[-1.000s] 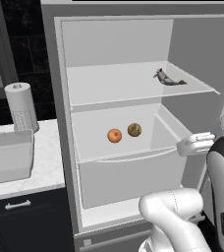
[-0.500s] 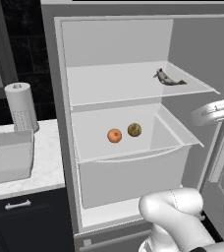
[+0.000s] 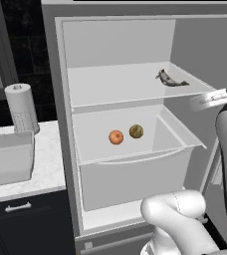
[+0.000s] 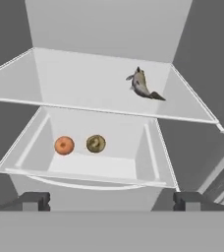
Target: Place one onion and one fish in each tupperware on the nearby counter, to pack two identical lunches.
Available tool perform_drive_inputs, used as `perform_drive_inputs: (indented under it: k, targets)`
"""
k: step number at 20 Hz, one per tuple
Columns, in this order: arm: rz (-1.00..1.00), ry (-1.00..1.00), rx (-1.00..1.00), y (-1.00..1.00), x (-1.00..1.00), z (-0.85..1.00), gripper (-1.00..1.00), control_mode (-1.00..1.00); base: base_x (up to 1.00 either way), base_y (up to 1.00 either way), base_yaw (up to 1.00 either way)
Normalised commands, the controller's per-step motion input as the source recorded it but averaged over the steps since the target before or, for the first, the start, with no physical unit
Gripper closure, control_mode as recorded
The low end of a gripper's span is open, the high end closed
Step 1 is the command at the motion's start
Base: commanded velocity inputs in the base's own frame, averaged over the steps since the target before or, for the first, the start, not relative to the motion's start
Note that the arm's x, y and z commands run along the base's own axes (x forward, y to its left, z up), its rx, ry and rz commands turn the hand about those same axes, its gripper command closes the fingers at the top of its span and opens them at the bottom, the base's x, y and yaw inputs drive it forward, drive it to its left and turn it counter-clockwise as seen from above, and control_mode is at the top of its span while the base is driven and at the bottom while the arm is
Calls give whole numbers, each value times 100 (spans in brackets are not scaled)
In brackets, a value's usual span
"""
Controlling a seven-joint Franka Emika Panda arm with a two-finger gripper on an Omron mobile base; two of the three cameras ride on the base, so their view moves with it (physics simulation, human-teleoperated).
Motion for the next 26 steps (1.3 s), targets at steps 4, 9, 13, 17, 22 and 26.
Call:
perform_drive_inputs:
  k: [4,9,13,17,22,26]
  targets:
    - [-2,5,0,-8,75,26,-100,-100,0,0,0]
    - [0,0,0,-20,72,1,-100,-100,0,0,0]
    - [0,0,0,-16,75,-2,-100,-100,0,0,0]
    - [0,0,0,-2,69,-2,-100,-100,0,0,0]
    - [0,0,0,0,64,-43,-100,-100,0,0,0]
    - [0,2,0,0,79,-40,-100,-100,0,0,0]
